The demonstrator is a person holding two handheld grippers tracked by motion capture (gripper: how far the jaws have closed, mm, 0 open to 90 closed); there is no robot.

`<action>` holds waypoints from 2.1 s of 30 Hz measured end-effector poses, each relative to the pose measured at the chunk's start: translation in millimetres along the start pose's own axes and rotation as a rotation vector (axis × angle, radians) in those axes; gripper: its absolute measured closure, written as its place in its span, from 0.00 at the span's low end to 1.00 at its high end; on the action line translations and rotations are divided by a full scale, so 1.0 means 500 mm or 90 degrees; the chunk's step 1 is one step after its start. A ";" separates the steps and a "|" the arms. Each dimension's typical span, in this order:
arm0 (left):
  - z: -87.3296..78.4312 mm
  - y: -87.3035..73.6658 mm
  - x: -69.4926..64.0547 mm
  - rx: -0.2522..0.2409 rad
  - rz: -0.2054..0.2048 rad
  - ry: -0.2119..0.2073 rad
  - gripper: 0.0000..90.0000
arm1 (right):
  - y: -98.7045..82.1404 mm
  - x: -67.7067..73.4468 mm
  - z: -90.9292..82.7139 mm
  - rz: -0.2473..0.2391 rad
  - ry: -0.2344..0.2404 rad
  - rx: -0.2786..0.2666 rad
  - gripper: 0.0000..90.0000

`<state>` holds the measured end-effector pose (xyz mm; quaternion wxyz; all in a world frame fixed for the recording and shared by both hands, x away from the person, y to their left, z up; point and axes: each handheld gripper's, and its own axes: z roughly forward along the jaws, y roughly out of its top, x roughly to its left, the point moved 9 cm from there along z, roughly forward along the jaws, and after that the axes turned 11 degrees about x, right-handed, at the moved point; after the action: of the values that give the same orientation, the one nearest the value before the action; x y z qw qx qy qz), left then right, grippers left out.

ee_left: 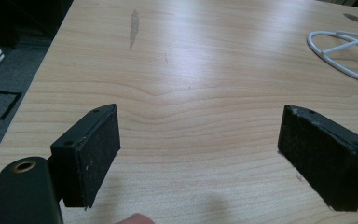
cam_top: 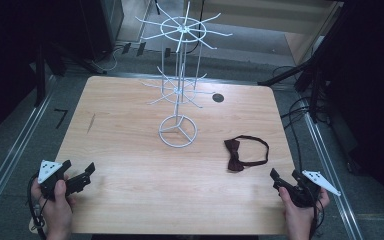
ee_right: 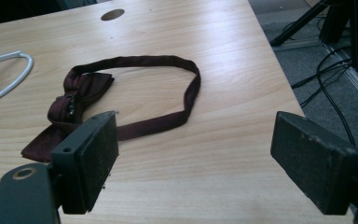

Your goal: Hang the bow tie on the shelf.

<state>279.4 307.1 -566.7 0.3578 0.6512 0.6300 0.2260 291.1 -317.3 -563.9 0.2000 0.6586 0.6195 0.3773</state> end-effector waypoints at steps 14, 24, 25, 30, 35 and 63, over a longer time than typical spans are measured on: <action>0.001 0.000 0.000 0.000 -0.002 0.000 0.15 | 0.020 0.055 0.034 -0.024 0.014 0.018 0.17; 0.002 0.000 0.000 0.003 -0.002 -0.003 0.15 | 0.024 0.103 0.070 -0.044 0.025 0.049 0.17; 0.002 0.000 0.000 0.003 -0.002 -0.002 0.15 | 0.024 0.107 0.074 -0.046 0.026 0.053 0.17; 0.002 0.000 0.001 0.003 -0.003 -0.002 0.15 | 0.023 0.124 0.092 -0.053 0.025 0.073 0.17; 0.002 0.000 0.001 0.003 -0.007 -0.003 0.15 | 0.019 0.144 0.113 -0.065 0.030 0.102 0.19; 0.004 0.001 0.001 0.003 -0.012 -0.005 0.15 | -0.008 0.215 0.194 -0.122 0.006 0.186 0.50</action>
<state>281.1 307.4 -567.6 0.3607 0.6468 0.6355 0.2183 355.0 -192.9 -601.6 0.1339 0.6169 0.7286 0.2657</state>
